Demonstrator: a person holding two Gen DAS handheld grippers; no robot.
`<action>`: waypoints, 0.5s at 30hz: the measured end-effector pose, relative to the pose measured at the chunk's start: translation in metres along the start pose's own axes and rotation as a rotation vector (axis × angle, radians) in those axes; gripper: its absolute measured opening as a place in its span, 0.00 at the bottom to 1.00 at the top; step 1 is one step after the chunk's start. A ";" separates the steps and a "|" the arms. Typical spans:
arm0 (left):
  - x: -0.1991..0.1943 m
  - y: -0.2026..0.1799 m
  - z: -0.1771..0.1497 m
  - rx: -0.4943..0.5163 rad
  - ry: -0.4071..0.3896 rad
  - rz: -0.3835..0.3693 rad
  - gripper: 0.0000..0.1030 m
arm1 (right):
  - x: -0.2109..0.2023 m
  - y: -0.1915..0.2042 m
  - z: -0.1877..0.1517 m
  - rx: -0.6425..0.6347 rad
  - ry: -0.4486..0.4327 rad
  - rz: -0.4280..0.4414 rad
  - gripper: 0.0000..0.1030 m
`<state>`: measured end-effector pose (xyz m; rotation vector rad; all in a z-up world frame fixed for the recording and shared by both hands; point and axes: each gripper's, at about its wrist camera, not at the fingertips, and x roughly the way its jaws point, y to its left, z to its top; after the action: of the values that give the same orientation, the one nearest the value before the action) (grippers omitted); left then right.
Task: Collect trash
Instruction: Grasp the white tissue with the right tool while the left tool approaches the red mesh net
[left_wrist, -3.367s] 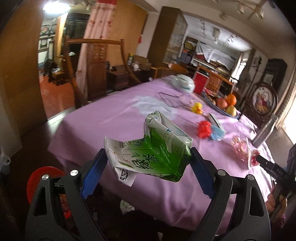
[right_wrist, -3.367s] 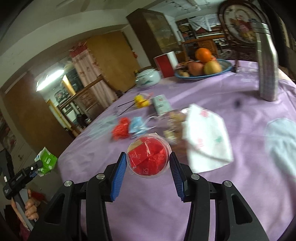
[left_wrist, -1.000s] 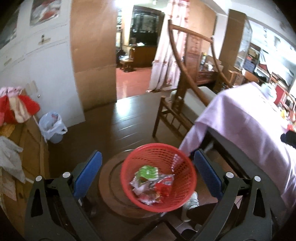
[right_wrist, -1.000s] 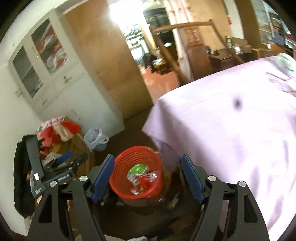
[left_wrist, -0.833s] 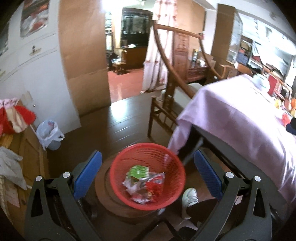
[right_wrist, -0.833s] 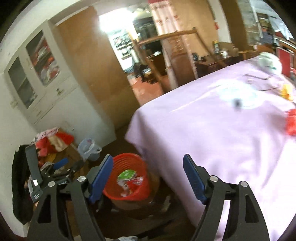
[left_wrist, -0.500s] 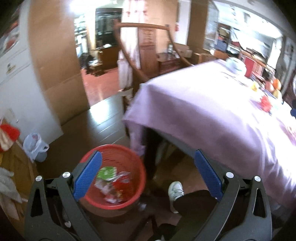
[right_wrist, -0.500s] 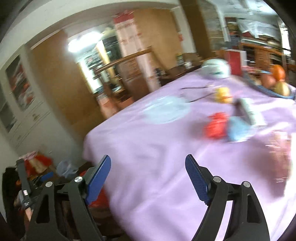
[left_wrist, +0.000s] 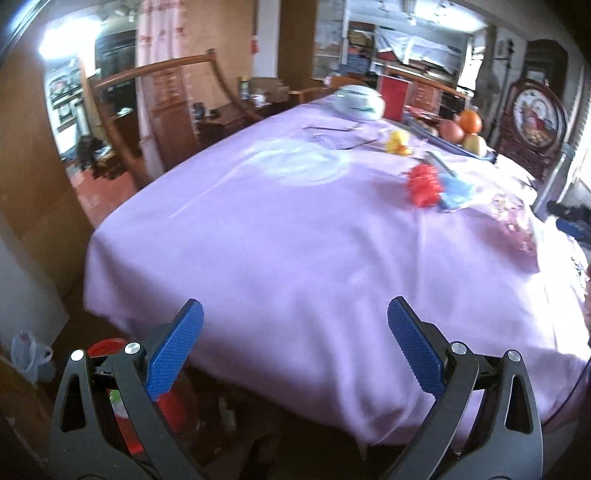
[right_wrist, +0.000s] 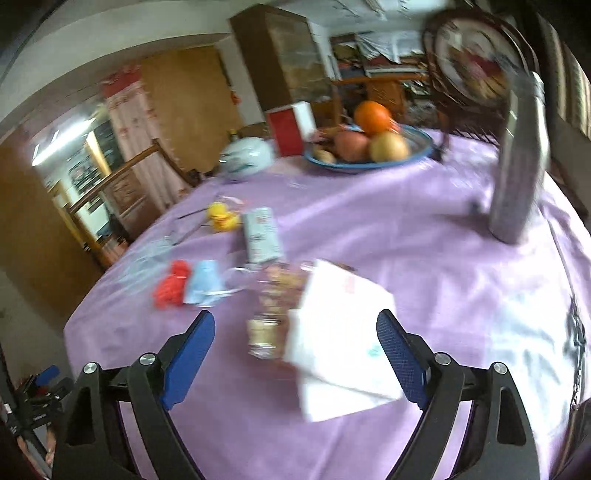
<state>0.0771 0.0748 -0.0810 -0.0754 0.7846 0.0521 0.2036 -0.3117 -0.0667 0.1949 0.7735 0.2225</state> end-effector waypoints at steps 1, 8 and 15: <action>0.004 -0.007 0.004 0.009 0.001 -0.006 0.93 | 0.005 -0.004 -0.002 0.001 0.011 -0.010 0.85; 0.031 -0.053 0.037 0.076 0.013 -0.042 0.93 | 0.020 -0.028 -0.009 0.092 0.088 0.005 0.04; 0.063 -0.087 0.074 0.114 0.041 -0.114 0.93 | -0.015 -0.044 -0.001 0.152 -0.071 -0.037 0.04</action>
<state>0.1804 -0.0047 -0.0695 -0.0132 0.8215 -0.1027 0.1977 -0.3574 -0.0686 0.3300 0.7229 0.1210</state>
